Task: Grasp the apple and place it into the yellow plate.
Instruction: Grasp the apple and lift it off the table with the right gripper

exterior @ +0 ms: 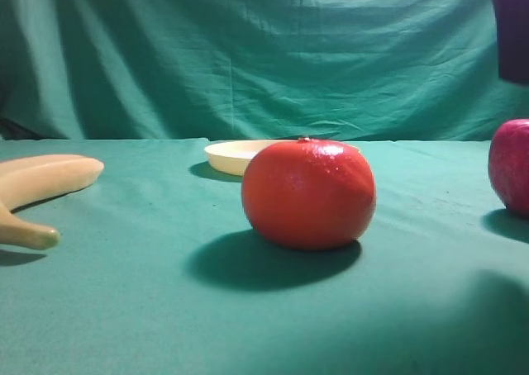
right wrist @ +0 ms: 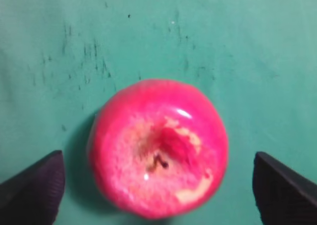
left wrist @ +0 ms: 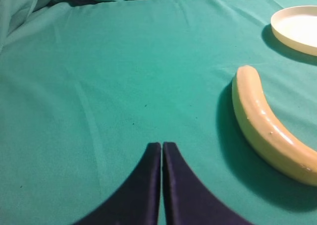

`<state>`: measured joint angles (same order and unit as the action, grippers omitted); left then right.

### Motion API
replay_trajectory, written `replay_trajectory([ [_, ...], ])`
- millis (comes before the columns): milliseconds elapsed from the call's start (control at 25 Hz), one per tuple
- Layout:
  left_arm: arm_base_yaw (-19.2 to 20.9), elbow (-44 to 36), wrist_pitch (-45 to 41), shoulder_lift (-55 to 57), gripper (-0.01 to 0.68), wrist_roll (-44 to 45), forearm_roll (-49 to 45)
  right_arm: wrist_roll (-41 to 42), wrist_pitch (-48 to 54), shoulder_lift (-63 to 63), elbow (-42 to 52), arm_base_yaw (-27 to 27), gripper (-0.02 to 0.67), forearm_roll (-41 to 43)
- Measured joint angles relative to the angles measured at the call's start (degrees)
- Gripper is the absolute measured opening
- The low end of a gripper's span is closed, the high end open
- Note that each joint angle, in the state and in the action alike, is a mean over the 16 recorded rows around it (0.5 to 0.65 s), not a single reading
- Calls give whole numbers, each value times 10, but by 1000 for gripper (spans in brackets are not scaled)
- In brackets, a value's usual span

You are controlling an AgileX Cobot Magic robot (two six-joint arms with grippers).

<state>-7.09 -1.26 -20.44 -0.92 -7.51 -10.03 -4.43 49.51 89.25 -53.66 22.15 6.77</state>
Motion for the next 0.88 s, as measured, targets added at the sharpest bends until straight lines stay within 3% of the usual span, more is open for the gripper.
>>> replay_trajectory([
  [440, 0, 0, 0, 0, 0, 0, 0, -3, 0, 42, -35, 0, 569, 1],
  [880, 0, 0, 0, 0, 0, 0, 0, 19, 55, 63, -241, 0, 526, -35],
])
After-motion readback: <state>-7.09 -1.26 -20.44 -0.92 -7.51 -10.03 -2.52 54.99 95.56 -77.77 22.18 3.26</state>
